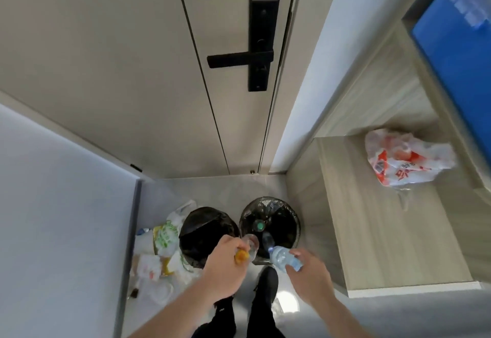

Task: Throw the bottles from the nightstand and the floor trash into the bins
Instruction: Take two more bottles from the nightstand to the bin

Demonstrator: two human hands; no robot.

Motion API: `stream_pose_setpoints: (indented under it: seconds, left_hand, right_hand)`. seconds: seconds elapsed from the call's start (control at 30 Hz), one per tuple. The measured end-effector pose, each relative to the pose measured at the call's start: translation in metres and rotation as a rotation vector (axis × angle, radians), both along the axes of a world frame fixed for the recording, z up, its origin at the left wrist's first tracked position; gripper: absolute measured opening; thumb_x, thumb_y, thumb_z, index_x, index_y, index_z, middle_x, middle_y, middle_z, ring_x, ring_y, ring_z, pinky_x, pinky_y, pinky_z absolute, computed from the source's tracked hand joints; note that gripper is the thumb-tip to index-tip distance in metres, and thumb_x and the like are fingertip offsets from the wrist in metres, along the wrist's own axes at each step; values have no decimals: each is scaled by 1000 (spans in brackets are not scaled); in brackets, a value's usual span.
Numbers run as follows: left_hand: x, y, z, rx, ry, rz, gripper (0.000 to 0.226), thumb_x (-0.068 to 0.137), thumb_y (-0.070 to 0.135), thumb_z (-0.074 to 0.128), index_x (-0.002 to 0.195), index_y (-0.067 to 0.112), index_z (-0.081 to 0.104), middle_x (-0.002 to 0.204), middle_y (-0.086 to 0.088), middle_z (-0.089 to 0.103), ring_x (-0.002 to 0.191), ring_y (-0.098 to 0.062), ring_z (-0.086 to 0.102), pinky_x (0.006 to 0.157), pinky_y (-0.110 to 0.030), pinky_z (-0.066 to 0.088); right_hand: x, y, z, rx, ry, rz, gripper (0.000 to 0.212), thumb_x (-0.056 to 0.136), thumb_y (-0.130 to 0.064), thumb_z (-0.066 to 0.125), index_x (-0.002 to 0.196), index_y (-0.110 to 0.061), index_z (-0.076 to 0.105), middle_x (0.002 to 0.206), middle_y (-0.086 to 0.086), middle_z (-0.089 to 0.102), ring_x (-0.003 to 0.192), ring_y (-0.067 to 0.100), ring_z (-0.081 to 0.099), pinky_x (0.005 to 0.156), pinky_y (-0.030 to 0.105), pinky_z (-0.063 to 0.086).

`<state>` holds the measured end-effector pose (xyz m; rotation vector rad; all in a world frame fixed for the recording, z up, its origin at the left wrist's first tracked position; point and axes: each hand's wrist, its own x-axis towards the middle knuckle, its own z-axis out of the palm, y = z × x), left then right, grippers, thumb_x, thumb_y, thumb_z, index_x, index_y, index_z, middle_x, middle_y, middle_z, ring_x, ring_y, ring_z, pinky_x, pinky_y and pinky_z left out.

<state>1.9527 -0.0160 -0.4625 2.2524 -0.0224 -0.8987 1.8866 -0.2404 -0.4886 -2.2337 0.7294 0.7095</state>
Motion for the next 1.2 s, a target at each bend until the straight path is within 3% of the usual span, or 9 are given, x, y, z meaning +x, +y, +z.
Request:
stream_pose_setpoints:
  seconds: [0.17,0.3,0.47,0.6,0.73,0.97,1.1,1.2]
  left_hand:
    - [14,-13,-82,-47,5,-8,13,96,31,60,108,37,63,111,18,47,92,0,58,87,-20,47]
    - [22,-28,-162,-85,21,-40,17,96,27,61,111,36,62,112,20,45,90,-4,61,88,-25,52]
    - [19,-45,-257,-27,17,-51,19,95,25,63,114,31,63,119,13,47,95,-11,60,89,-32,53]
    - [14,-54,-320,34,61,-77,22,94,25,63,116,29,62,124,8,47,97,-18,63,92,-36,53]
    - [8,-59,-366,76,81,-88,27,94,22,62,121,26,62,127,4,46,102,-23,63,96,-39,52]
    - [3,-52,-382,89,207,-168,48,94,16,59,141,23,53,144,7,40,113,-25,62,106,-37,48]
    - [5,-39,-358,60,214,-220,53,93,13,56,145,24,48,148,12,37,119,-20,59,109,-35,46]
    - [2,-20,-322,68,204,-185,52,93,15,57,143,25,49,150,13,37,126,-14,54,109,-25,41]
  right_hand:
    - [30,-5,-79,-57,7,19,28,96,-25,54,118,-25,70,112,-1,63,78,13,54,68,25,40]
    - [46,-8,-150,-83,-6,7,29,95,-24,58,122,-27,68,117,-2,58,75,10,53,62,22,39]
    - [61,-14,-237,-87,-23,1,34,93,-22,63,127,-23,68,128,1,56,90,17,51,84,32,45]
    - [71,-17,-298,-100,3,-31,33,92,-20,66,125,-20,69,126,8,57,93,24,55,82,28,40]
    - [77,-17,-341,-85,51,-48,39,92,-18,70,130,-18,67,130,11,54,109,33,61,82,26,38]
    - [80,-22,-371,-19,134,-10,48,87,-16,74,134,-20,65,130,10,62,110,31,63,81,25,42]
    - [82,-15,-353,15,166,-3,46,88,-18,70,132,-26,65,124,8,66,100,25,66,82,26,48]
    - [73,-6,-321,48,175,20,46,84,-22,70,129,-26,66,116,7,69,100,25,69,89,35,57]
